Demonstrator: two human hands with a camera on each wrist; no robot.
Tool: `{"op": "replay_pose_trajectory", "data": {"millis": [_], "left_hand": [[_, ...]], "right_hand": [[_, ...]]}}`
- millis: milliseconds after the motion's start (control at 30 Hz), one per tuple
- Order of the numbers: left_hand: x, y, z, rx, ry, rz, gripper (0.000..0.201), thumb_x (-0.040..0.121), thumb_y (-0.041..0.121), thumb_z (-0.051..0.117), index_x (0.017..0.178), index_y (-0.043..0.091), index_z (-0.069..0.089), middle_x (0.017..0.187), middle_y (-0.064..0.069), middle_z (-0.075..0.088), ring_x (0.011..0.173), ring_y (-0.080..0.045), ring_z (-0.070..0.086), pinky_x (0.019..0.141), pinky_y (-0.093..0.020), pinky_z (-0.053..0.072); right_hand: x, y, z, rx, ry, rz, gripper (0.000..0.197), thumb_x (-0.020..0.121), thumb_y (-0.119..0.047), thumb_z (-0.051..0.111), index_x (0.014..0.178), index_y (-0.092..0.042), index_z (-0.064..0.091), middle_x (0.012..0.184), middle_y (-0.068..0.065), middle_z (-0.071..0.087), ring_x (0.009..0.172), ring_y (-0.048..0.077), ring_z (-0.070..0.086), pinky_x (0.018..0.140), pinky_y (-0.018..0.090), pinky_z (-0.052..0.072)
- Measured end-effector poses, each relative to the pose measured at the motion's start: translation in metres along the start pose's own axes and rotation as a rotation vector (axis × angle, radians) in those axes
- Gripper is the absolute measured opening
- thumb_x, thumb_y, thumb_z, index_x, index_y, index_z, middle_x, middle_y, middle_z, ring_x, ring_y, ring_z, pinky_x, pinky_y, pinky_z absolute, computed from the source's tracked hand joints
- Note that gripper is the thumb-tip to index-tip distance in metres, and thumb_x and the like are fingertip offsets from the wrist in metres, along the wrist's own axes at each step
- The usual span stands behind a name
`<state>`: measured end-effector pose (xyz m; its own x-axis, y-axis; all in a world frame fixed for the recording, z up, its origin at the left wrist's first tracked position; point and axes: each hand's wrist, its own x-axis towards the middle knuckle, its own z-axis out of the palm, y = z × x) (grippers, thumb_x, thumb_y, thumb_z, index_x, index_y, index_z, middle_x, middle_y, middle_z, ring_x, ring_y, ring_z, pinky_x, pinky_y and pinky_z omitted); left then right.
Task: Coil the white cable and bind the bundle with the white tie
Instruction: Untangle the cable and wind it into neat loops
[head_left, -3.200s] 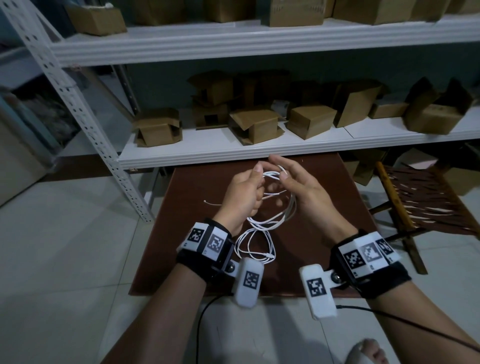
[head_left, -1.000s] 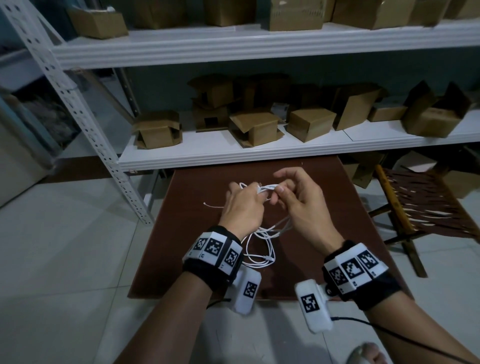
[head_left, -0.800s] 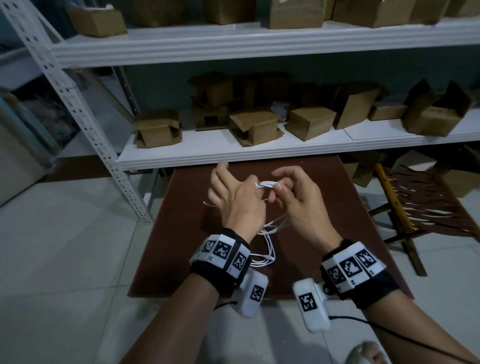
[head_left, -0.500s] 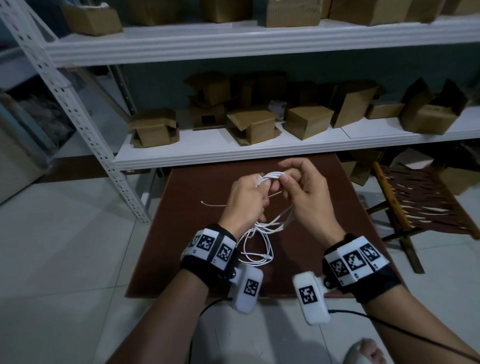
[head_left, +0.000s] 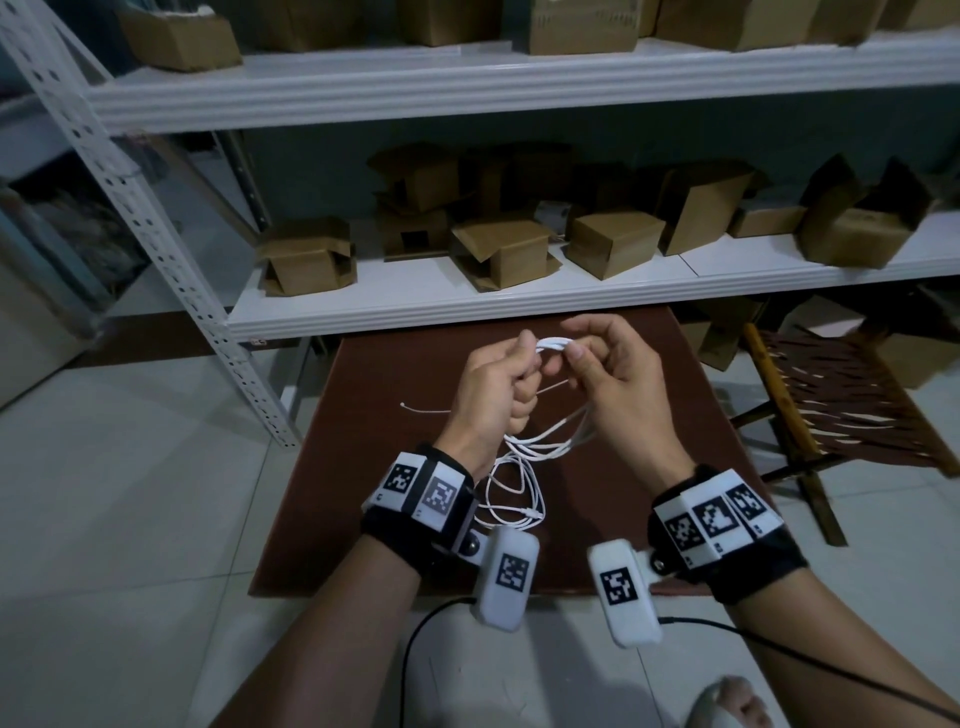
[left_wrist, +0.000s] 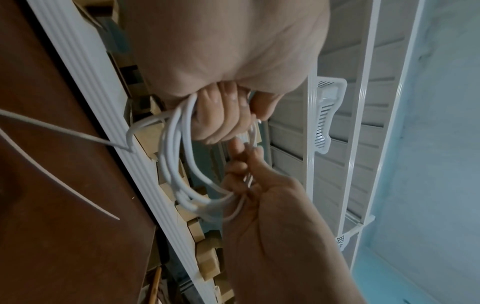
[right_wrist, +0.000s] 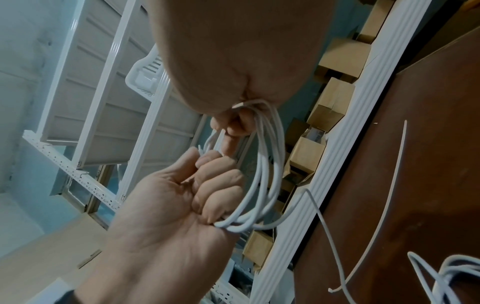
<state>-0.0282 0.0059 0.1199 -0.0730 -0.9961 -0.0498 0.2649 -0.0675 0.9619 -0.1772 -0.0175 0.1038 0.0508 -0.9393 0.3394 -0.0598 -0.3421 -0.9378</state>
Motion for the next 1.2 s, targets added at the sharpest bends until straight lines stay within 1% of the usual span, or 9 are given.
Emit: {"op": "replay_pose_trajectory", "data": {"millis": [133,267,367,467,567,667,767,1000,1200], "left_hand": [[0.001,0.001,0.000,-0.214,0.165,0.070,0.044,0.115,0.036,0.037,0.073,0.021,0.040,0.054,0.008,0.024,0.041,-0.003,0.015,0.040,-0.019,0.006],[0.005,0.006,-0.008,-0.433,0.266,0.185,0.046,0.115,0.038,0.035,0.072,0.020,0.038,0.053,0.008,0.023,0.040,-0.003,0.014,0.037,-0.020,0.008],[0.005,0.009,-0.010,-0.517,0.301,0.215,0.047,0.115,0.040,0.034,0.073,0.019,0.039,0.054,0.008,0.024,0.041,-0.004,0.016,0.036,-0.020,0.013],[0.005,0.007,-0.009,-0.599,0.291,0.216,0.048,0.114,0.041,0.034,0.072,0.019,0.040,0.053,0.009,0.025,0.040,-0.003,0.017,0.036,-0.019,0.015],[0.005,0.006,-0.008,-0.645,0.282,0.212,0.048,0.114,0.042,0.035,0.072,0.018,0.040,0.053,0.009,0.025,0.040,-0.004,0.016,0.035,-0.020,0.016],[0.005,0.005,-0.007,-0.657,0.276,0.203,0.048,0.113,0.042,0.037,0.073,0.018,0.041,0.054,0.008,0.025,0.041,-0.005,0.016,0.036,-0.021,0.015],[0.005,0.005,-0.008,-0.665,0.279,0.199,0.048,0.113,0.042,0.036,0.072,0.018,0.041,0.053,0.008,0.025,0.040,-0.005,0.016,0.036,-0.021,0.015],[0.006,0.011,-0.021,-0.490,0.416,0.243,0.047,0.114,0.041,0.036,0.073,0.020,0.039,0.056,0.007,0.024,0.043,-0.005,0.014,0.037,-0.021,0.013],[0.007,0.010,-0.023,-0.317,0.393,0.197,0.044,0.114,0.040,0.038,0.074,0.022,0.039,0.060,0.004,0.021,0.044,-0.005,0.014,0.036,-0.020,0.014]], "right_hand": [[0.000,-0.001,0.007,0.108,0.040,0.146,0.023,0.112,-0.018,0.048,0.113,-0.006,0.067,0.101,0.018,0.079,0.084,0.020,0.071,0.077,0.030,0.057],[-0.002,0.003,0.016,0.238,0.083,0.425,0.040,0.116,-0.026,0.038,0.094,-0.002,0.063,0.078,0.024,0.066,0.055,0.018,0.059,0.054,0.024,0.048],[-0.012,0.004,0.022,0.167,-0.059,0.690,0.055,0.115,-0.043,0.032,0.094,-0.004,0.063,0.068,0.017,0.070,0.051,0.021,0.058,0.053,0.027,0.047],[-0.019,0.001,0.032,0.269,-0.253,0.819,0.066,0.112,-0.056,0.028,0.113,-0.001,0.064,0.090,0.028,0.076,0.073,0.030,0.072,0.064,0.029,0.058],[-0.016,0.003,0.034,0.437,-0.341,0.790,0.068,0.110,-0.054,0.039,0.131,0.004,0.065,0.119,0.033,0.071,0.094,0.029,0.074,0.088,0.035,0.062],[-0.012,0.000,0.030,0.648,-0.316,0.784,0.048,0.109,-0.046,0.046,0.126,-0.005,0.064,0.122,0.024,0.066,0.101,0.026,0.070,0.106,0.043,0.055],[-0.009,-0.004,0.025,0.842,-0.251,0.796,0.050,0.110,-0.047,0.042,0.129,-0.006,0.063,0.121,0.022,0.070,0.109,0.029,0.068,0.113,0.046,0.048],[0.002,-0.006,0.015,0.936,0.040,0.719,0.030,0.112,-0.024,0.045,0.120,-0.004,0.066,0.083,0.003,0.065,0.082,0.018,0.070,0.077,0.035,0.066],[0.001,-0.007,0.014,0.767,0.036,0.567,0.034,0.112,-0.027,0.045,0.135,-0.007,0.060,0.071,-0.002,0.058,0.071,0.014,0.064,0.075,0.031,0.058]]}}
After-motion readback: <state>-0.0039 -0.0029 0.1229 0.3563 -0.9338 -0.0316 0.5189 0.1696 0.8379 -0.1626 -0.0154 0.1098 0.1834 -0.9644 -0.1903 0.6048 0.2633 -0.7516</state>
